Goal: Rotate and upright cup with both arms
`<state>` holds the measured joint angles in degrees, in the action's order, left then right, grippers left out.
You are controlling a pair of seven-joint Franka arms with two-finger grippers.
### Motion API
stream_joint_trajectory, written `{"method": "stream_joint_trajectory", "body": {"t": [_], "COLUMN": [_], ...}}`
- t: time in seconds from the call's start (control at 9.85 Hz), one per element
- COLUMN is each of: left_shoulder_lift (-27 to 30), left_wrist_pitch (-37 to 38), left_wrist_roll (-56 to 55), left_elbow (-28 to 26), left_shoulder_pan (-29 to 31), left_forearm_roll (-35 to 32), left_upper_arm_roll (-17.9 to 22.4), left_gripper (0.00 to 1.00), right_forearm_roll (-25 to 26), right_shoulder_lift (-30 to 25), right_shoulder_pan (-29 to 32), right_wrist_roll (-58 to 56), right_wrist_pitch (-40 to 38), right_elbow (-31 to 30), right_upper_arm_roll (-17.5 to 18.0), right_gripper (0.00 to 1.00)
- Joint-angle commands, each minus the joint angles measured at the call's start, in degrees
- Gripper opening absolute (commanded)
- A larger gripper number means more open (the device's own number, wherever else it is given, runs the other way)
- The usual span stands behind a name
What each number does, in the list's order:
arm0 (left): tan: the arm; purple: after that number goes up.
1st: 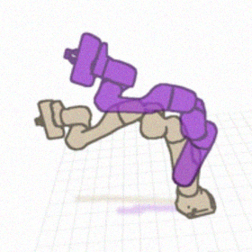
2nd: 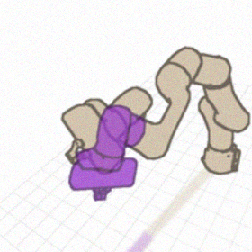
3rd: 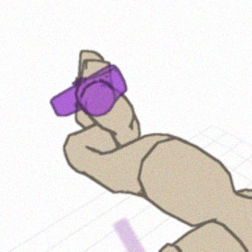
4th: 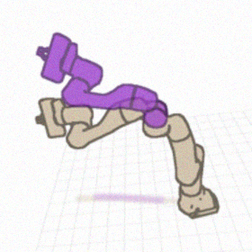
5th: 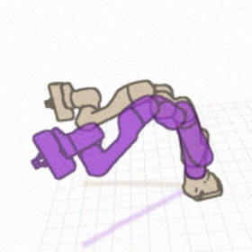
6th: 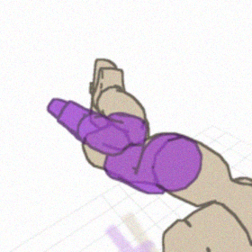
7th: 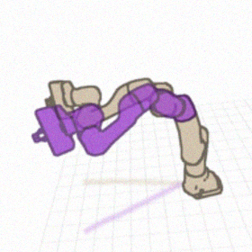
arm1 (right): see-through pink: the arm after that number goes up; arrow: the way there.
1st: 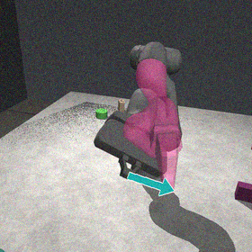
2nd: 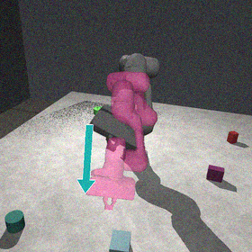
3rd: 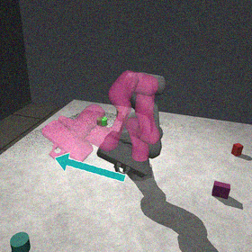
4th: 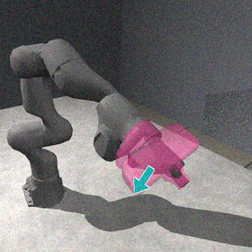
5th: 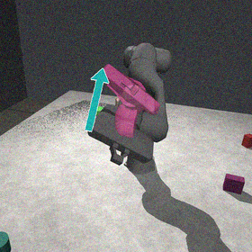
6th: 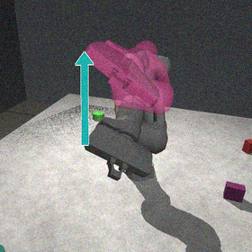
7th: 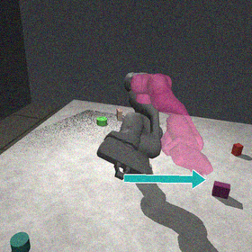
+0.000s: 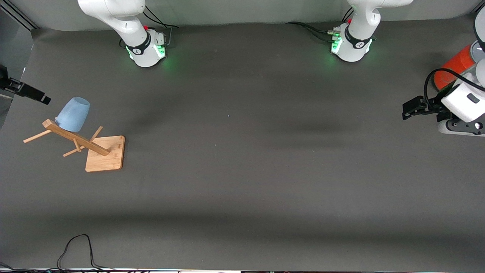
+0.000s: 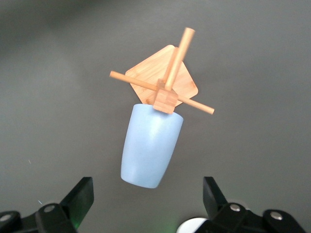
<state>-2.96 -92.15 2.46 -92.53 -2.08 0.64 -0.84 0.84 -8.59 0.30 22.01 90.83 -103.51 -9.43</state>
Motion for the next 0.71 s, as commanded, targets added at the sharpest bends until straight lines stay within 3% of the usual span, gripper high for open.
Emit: {"method": "stream_joint_trajectory", "body": {"t": [0.0, 0.2, 0.61], "left_shoulder_lift": [0.6, 0.4, 0.3], "left_wrist_pitch": [0.7, 0.3, 0.3], "left_wrist_roll": [0.1, 0.1, 0.1], "left_elbow": [-0.3, -0.5, -0.5], "left_shoulder_pan": [-0.4, -0.4, -0.4], "left_forearm_roll": [-0.2, -0.1, -0.1], "left_upper_arm_roll": [0.2, 0.2, 0.2], "left_gripper": [1.00, 1.00, 1.00], "right_forearm_roll": [-0.1, -0.8, -2.0], "right_shoulder_lift": [0.3, 1.1, -0.1], "right_shoulder_pan": [-0.4, -0.4, -0.5], "right_wrist_roll": [8.4, 11.7, 11.7], "right_wrist_pitch": [1.1, 2.7, 10.2], "right_elbow": [-0.5, -1.4, -9.8], "right_upper_arm_roll": [-0.2, -0.2, -0.2], "right_gripper": [1.00, 1.00, 1.00]}}
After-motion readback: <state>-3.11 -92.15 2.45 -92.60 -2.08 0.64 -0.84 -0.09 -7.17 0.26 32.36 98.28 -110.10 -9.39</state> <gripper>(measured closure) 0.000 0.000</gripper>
